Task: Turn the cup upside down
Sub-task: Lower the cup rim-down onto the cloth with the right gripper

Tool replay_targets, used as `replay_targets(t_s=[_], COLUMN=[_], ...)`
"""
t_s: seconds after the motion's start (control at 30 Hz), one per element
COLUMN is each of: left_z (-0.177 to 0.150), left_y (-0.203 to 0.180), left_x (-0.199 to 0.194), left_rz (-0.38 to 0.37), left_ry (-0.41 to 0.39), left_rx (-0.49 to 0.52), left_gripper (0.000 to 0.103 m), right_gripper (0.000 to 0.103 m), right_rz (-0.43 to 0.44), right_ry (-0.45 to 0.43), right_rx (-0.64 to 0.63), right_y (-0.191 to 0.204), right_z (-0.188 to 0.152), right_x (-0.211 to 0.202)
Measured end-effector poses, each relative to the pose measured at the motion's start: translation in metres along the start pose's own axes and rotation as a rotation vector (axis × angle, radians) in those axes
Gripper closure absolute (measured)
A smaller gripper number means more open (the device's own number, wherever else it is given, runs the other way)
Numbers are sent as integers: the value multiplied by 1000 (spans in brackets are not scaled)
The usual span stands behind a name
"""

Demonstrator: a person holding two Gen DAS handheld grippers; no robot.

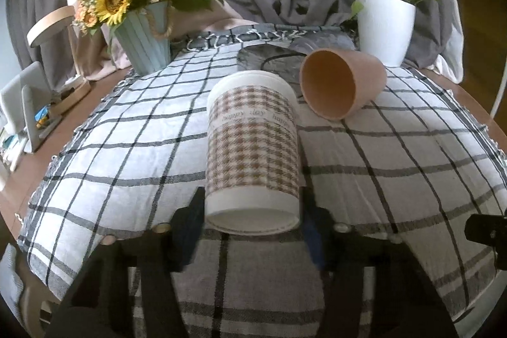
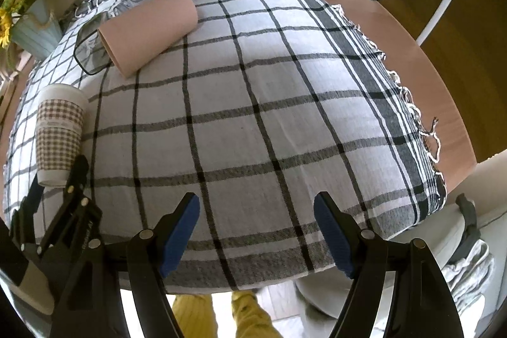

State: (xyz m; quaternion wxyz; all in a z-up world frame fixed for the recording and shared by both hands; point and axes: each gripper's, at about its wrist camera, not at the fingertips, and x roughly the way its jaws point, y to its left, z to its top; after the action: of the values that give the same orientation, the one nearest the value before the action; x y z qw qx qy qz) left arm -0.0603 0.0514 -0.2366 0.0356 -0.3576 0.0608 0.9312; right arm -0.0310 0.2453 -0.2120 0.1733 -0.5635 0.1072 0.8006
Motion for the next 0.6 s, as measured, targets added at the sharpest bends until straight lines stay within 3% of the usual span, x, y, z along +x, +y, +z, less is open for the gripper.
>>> replay_targets(t_s=[0.6], left_z=[20], left_y=[6], left_x=[-37], left_rz=[-38], left_ry=[-46], left_rx=[2], left_gripper=[50], right_gripper=[29], right_rz=[27], right_ry=[-55], right_rx=[-21], right_y=[7], right_z=[1], right_x=[-20])
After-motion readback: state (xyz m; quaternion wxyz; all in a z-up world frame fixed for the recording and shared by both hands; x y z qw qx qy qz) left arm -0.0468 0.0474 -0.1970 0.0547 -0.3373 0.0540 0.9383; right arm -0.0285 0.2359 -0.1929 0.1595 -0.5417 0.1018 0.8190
